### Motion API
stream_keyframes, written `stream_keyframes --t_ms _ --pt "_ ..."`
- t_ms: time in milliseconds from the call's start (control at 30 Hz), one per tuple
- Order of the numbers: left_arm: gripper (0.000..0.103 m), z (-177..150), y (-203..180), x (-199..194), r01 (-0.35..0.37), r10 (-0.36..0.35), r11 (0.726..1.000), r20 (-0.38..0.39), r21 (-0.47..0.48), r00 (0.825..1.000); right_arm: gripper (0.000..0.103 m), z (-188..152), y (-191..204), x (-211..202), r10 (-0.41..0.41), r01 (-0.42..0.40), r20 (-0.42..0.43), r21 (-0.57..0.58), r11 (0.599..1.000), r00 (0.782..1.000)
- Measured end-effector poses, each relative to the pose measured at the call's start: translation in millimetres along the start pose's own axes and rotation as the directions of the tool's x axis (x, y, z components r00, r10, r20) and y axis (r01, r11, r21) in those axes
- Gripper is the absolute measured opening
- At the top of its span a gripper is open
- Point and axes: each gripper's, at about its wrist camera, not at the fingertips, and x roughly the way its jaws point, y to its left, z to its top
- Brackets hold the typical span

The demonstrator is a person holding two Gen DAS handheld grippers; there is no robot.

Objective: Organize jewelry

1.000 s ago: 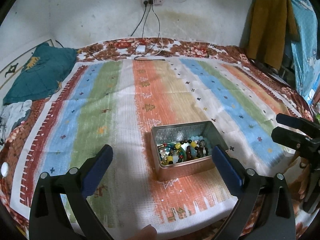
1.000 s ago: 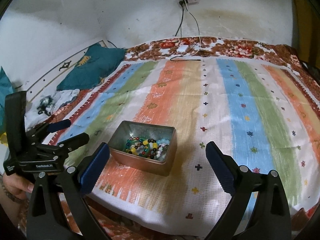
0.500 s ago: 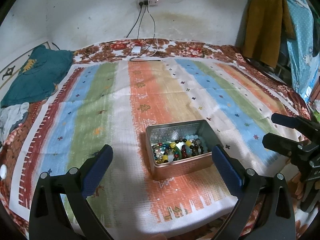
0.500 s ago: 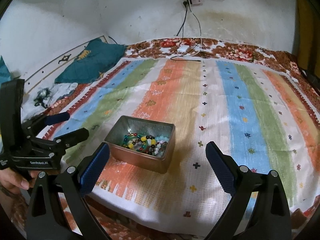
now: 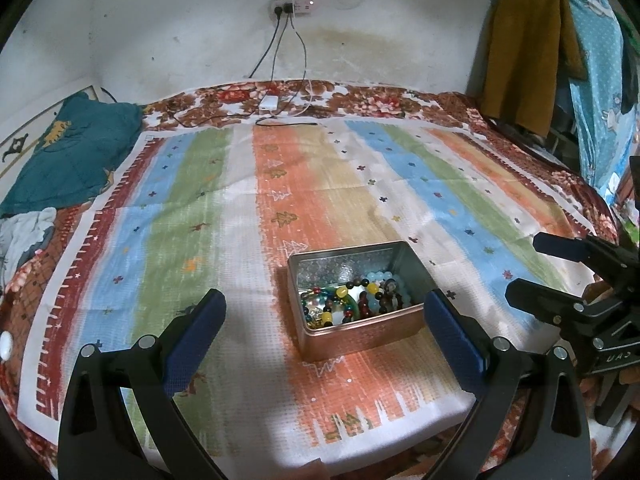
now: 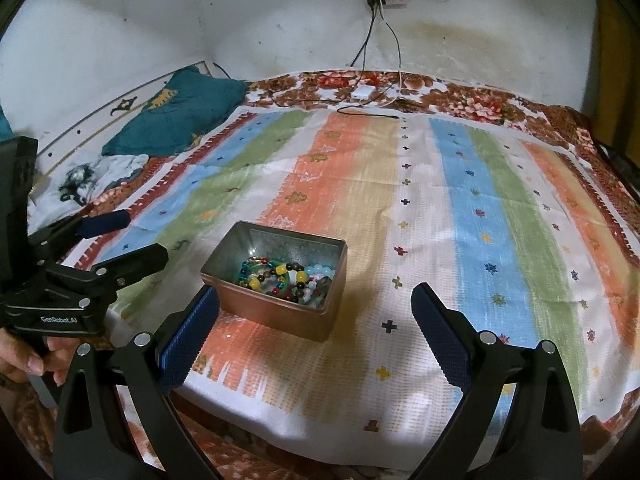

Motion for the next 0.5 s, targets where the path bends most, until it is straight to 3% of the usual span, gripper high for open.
stream_keyframes --t_ms 500 --pt "0.097 0.8 -0.7 0.9 -0.007 0.007 1.0 -0.003 0.01 1.0 0.098 -0.2 2.0 4.6 -0.006 0.006 -0.016 -0.004 1.0 1.0"
